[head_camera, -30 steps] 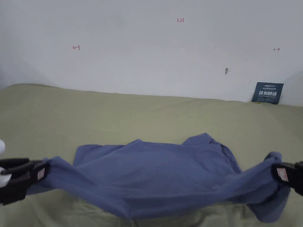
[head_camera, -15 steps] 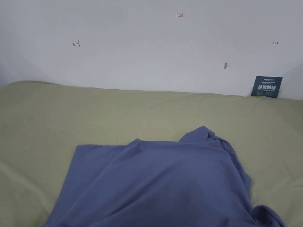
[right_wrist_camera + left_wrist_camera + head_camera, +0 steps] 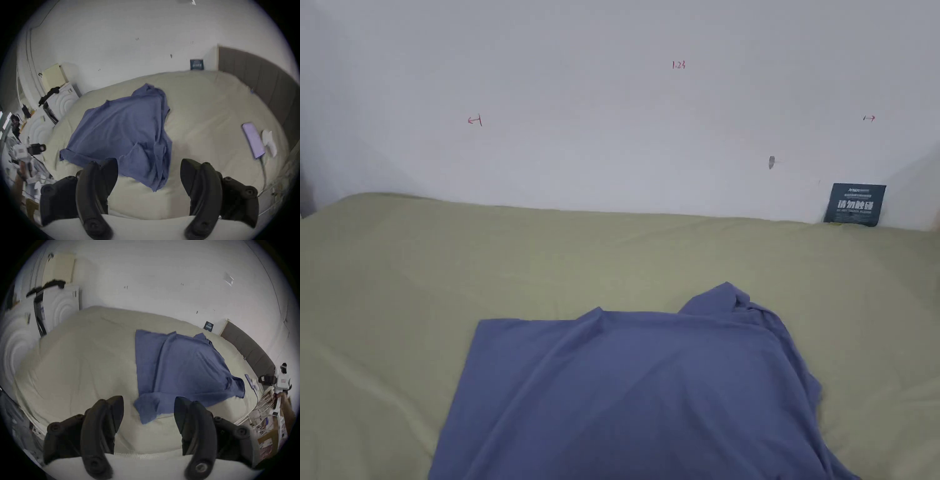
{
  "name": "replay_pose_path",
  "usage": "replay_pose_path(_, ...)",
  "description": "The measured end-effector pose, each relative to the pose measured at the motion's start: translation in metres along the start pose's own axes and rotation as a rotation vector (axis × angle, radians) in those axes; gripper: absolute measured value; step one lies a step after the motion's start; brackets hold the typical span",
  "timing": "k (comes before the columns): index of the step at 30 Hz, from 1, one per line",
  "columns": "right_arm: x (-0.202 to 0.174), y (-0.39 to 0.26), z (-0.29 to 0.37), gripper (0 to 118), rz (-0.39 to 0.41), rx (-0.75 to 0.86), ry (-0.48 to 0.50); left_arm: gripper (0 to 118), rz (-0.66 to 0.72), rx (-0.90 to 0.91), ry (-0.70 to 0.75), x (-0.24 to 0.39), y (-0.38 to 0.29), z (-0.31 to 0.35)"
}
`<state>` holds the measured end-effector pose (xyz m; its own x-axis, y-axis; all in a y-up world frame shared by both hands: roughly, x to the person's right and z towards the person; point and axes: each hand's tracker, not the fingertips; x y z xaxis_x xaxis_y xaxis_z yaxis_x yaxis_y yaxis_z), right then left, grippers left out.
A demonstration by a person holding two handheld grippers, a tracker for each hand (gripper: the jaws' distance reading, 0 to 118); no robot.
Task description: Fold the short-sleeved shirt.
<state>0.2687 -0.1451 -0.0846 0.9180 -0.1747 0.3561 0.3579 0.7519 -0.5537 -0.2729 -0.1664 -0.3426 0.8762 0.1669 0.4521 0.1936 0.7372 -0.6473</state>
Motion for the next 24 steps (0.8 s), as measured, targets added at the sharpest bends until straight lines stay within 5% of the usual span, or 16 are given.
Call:
replay_pose_path(2,-0.022,0.010,0.010,85,0.066,0.059,-0.061,62,-0.027,0.043,-0.011,0.024,0.013,0.012)
replay_pose_path(4,-0.043,0.013,0.015,79,0.099,0.085,-0.133,25,-0.046,0.091,-0.007,0.048,0.017,0.019)
replay_pose_path(5,-0.054,0.012,0.018,66,0.119,0.100,-0.151,9,-0.052,0.104,0.002,0.060,0.017,0.021)
replay_pose_path(7,-0.076,0.004,0.023,1,0.122,0.092,-0.174,0,-0.043,0.117,0.044,0.079,0.011,0.021)
replay_pose_path(18,-0.120,-0.121,0.001,1,0.109,-0.078,-0.059,0,0.076,-0.016,0.026,0.119,-0.118,0.017)
replay_pose_path(24,-0.124,-0.128,-0.010,1,0.097,-0.120,-0.022,0,0.146,-0.048,0.086,0.101,-0.118,0.000)
